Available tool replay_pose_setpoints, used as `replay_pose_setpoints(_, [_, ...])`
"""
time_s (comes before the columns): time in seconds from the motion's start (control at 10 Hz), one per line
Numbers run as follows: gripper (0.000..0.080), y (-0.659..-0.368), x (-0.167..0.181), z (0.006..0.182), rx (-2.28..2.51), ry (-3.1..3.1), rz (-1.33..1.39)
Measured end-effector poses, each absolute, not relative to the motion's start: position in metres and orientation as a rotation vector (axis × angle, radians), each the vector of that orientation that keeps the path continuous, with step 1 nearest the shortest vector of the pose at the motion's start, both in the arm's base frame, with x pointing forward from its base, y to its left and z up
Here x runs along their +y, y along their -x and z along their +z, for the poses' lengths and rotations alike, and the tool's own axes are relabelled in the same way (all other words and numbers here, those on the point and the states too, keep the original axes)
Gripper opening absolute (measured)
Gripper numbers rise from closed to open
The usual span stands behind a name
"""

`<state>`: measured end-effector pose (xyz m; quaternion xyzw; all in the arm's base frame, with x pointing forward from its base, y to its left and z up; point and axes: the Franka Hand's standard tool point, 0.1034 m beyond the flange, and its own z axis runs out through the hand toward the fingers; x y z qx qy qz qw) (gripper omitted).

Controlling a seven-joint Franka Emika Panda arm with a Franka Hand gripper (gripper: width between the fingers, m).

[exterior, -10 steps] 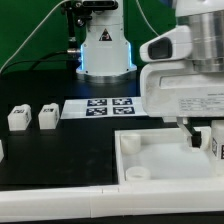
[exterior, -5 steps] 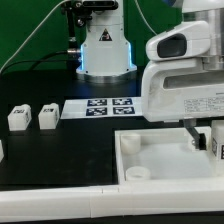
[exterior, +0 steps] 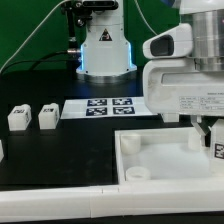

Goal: Assemble one leg

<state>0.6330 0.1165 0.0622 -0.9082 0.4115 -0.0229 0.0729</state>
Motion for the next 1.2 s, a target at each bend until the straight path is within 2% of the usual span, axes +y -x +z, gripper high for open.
replay_pose_setpoints(0.5, [0.0293,-0.6319,0.1205,0.06,2.152,1.977,0.056])
replay_pose_setpoints(1.1, [0.0293,-0.6312,0.1183,0.0595,2.326,1.763,0.091])
replay_pose_setpoints(1.2, [0.0375,-0.6309,0.1186,0.059,2.326,1.765,0.091])
